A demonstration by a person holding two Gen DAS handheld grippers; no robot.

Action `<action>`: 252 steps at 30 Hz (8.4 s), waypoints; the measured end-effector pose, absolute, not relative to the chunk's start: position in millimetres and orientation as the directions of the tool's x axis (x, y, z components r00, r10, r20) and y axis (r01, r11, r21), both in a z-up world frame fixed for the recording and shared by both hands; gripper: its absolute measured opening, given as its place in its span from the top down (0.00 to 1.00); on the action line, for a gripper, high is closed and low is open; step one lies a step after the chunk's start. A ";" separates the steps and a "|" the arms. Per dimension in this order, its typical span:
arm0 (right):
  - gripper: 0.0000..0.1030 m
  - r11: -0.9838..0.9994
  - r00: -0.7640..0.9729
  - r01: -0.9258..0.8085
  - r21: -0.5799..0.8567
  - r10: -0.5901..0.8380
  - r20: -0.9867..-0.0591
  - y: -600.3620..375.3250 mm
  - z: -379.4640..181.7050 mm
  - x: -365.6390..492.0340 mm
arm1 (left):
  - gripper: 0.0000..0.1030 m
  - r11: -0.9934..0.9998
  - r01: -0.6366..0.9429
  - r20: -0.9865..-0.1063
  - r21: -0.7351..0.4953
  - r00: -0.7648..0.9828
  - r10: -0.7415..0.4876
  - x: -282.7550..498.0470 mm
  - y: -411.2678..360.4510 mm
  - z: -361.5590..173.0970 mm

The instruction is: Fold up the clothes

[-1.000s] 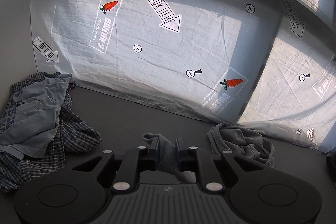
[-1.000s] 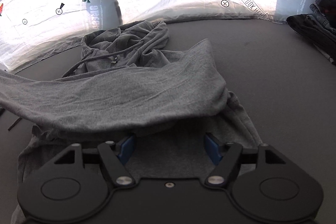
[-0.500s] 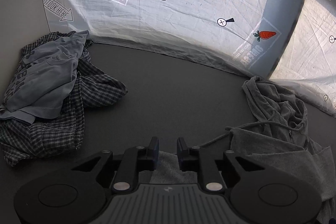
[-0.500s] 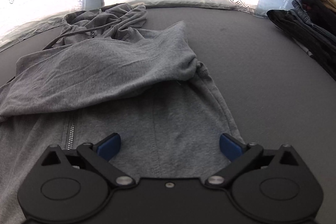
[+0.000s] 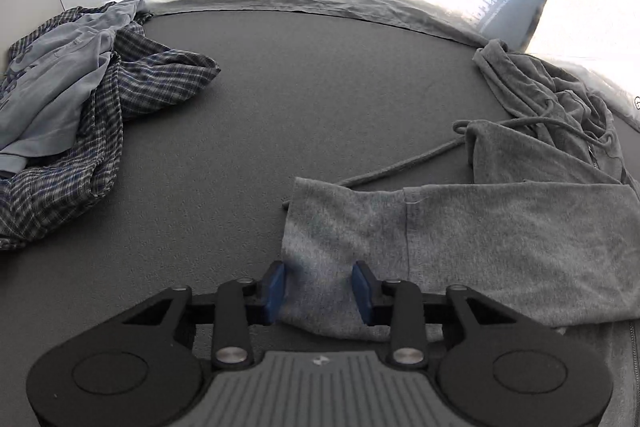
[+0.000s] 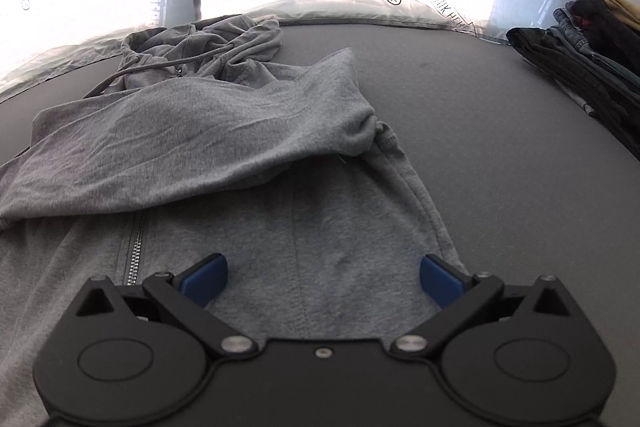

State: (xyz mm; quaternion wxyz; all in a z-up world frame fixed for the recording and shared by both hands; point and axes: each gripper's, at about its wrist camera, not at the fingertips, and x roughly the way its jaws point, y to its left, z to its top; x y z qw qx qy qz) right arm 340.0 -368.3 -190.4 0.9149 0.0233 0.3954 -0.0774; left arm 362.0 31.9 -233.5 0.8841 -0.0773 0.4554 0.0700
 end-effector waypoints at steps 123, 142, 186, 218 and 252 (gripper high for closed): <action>0.63 0.879 0.656 0.068 0.471 0.316 -0.686 -449.5 -171.8 426.2 | 0.00 0.987 -0.163 -0.933 0.006 0.354 0.064 379.7 -98.5 -250.3; 0.00 0.959 0.760 -0.085 0.271 0.238 -0.604 -433.4 -130.4 534.0 | 0.00 0.986 -0.070 -0.829 -0.154 0.552 -0.090 493.8 -72.8 -179.6; 0.00 0.983 0.902 0.177 -0.046 -0.181 -0.391 -432.0 -77.3 493.7 | 0.00 0.968 -0.207 -0.591 0.141 0.767 0.250 492.2 -94.5 -107.1; 0.00 0.999 0.829 0.000 -0.047 -0.026 -0.558 -408.0 -113.2 402.2 | 0.00 0.985 0.167 -0.723 -0.053 0.674 -0.153 387.1 -113.2 -139.2; 0.00 0.989 0.714 0.019 0.147 0.090 -0.695 -417.3 -143.7 360.2 | 0.27 0.993 -0.119 -0.756 0.017 0.649 0.091 362.2 -42.2 -192.9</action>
